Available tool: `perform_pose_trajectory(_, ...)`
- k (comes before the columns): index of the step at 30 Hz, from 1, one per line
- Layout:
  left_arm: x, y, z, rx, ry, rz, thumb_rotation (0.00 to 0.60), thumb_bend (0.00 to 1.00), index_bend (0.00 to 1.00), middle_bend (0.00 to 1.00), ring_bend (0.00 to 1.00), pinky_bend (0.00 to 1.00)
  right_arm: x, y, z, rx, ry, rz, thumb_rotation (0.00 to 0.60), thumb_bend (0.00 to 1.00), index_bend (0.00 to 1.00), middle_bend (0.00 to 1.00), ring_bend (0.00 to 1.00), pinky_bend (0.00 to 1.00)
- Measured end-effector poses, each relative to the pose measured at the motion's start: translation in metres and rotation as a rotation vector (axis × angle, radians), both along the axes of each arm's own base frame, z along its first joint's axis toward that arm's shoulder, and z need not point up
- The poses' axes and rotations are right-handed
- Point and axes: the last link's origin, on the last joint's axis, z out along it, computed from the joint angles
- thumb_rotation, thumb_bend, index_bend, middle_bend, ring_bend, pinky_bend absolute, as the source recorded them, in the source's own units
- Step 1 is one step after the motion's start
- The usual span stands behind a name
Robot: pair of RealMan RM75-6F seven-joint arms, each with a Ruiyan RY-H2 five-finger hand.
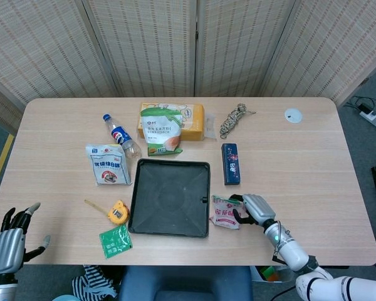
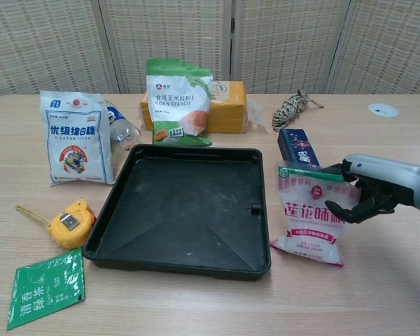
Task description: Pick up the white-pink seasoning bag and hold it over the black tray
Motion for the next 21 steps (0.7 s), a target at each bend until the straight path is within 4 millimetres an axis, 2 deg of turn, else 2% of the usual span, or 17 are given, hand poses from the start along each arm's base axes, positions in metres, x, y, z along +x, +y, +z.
perform_pose_trajectory(10,-0.003,0.000,-0.001,-0.004,0.001,0.006,0.600,0.35,0.15,0.22,0.20,0.08,-0.005,-0.008,-0.002,-0.089,-0.095,-0.165,0.600,0.74,0.52,0.52,1.00,0.94)
perform_pose_trajectory(17,-0.002,0.003,-0.004,-0.012,-0.003,-0.001,0.600,0.35,0.15,0.22,0.20,0.08,-0.015,-0.010,0.012,-0.153,-0.191,-0.266,0.600,0.76,0.52,0.52,1.00,0.94)
perform_pose_trajectory(21,-0.002,0.004,-0.005,-0.014,-0.006,-0.004,0.600,0.35,0.14,0.22,0.20,0.08,-0.020,-0.003,0.017,-0.121,-0.170,-0.261,0.600,0.76,0.52,0.49,1.00,0.94)
